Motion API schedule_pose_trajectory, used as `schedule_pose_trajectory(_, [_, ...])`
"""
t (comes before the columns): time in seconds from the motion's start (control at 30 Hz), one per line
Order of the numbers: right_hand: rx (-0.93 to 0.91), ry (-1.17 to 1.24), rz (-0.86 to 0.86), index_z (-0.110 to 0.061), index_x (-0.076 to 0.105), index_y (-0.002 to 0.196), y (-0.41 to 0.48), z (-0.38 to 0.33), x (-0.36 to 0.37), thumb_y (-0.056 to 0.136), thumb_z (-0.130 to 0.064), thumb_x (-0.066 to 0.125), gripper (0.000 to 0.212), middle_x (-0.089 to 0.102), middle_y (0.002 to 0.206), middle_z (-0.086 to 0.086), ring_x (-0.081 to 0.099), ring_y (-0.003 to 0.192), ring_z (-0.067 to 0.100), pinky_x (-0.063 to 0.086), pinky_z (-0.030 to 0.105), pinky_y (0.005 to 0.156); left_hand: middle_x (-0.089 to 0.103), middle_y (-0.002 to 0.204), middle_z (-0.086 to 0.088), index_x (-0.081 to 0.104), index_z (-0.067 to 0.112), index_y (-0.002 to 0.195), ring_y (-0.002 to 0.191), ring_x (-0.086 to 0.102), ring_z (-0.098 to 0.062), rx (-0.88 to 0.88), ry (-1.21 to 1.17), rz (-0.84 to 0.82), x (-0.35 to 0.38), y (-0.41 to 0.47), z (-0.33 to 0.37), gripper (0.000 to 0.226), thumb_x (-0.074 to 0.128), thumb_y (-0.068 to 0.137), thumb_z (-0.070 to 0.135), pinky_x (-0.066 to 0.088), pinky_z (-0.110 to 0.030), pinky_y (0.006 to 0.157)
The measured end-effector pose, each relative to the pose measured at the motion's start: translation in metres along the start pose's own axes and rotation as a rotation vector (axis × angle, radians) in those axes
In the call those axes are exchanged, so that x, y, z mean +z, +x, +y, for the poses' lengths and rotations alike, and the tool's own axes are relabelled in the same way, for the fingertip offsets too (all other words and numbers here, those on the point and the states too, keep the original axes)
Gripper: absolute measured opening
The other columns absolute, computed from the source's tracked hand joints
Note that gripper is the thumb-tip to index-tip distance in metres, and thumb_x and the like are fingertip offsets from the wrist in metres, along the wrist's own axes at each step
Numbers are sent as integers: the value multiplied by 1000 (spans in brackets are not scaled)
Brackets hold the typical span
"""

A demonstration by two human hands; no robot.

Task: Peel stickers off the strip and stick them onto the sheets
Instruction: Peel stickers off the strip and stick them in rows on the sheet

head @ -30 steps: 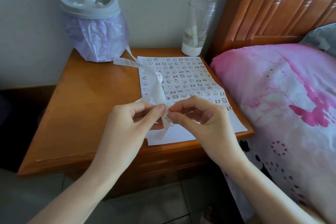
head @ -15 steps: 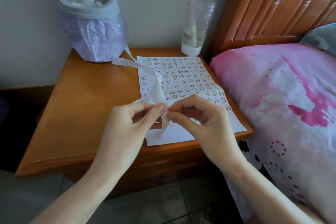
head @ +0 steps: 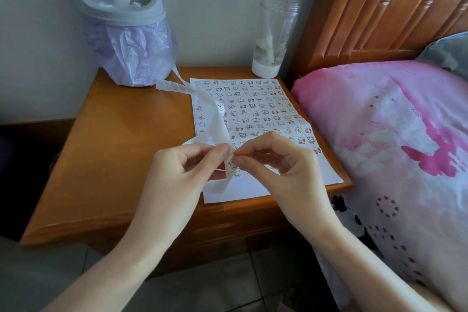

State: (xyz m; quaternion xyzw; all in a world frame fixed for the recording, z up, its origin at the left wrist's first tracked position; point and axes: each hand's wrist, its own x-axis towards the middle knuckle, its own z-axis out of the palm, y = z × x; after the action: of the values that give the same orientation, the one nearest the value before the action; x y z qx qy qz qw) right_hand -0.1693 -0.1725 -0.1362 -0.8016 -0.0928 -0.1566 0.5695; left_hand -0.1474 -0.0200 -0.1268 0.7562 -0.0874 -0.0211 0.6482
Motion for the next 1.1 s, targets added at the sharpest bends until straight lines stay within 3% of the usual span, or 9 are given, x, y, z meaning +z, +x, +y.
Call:
schedule_pose_trajectory(0.2, [6, -60, -21, -15, 68, 88, -1, 1, 2, 85, -12, 67, 4, 66, 87, -8, 63, 88, 12, 53, 22, 79, 73, 72, 15, 74, 26, 79, 74, 67, 4, -3, 17, -5, -1, 0, -1, 16, 61, 81, 35, 46, -2, 62])
schedule_pose_trajectory(0.43, [53, -102, -100, -23, 61, 85, 0, -4, -5, 89, -12, 61, 11, 63, 85, -11, 59, 82, 8, 47, 16, 74, 66, 69, 15, 71, 22, 80, 79, 62, 3, 117, 238, 6, -2, 1, -7, 35, 51, 72, 49, 43, -1, 59])
schedule_pose_trajectory(0.57, [177, -5, -123, -11, 64, 86, 11, -8, -36, 85, -13, 64, 3, 66, 76, -2, 59, 65, 9, 50, 23, 60, 64, 68, 15, 70, 21, 79, 75, 62, 3, 161, 367, 13, -5, 0, -12, 24, 56, 82, 40, 41, -1, 57])
schedule_pose_trajectory(0.73, [437, -207, -68, -11, 68, 88, 14, 8, -99, 86, -18, 64, 9, 64, 62, -3, 55, 53, 9, 49, 24, 59, 60, 56, 17, 65, 27, 71, 55, 58, 4, 168, 489, 27, -6, 0, -14, 16, 60, 85, 34, 38, -6, 51])
schedule_pose_trajectory(0.87, [536, -222, -12, -9, 70, 86, 11, 23, -123, 86, -17, 64, 10, 63, 63, 2, 54, 60, 16, 48, 26, 65, 64, 63, 16, 66, 28, 75, 56, 61, -8, 151, 594, 20, -6, 0, -17, 17, 57, 85, 38, 37, -12, 47])
schedule_pose_trajectory(1.0, [541, -255, -13, -8, 70, 86, 13, 28, -126, 85, -16, 65, 9, 62, 59, -3, 54, 57, 10, 47, 21, 62, 68, 75, 15, 68, 26, 83, 57, 62, -5, 162, 668, 14, -4, 0, -17, 17, 56, 85, 39, 37, -10, 43])
schedule_pose_trajectory(1.1, [528, -316, -35, -7, 69, 86, 15, 33, -124, 86, -15, 66, 8, 62, 66, 5, 54, 60, 14, 47, 21, 62, 66, 82, 16, 67, 26, 85, 59, 62, -3, 158, 702, 4, -4, 1, -19, 18, 56, 85, 40, 37, -7, 41])
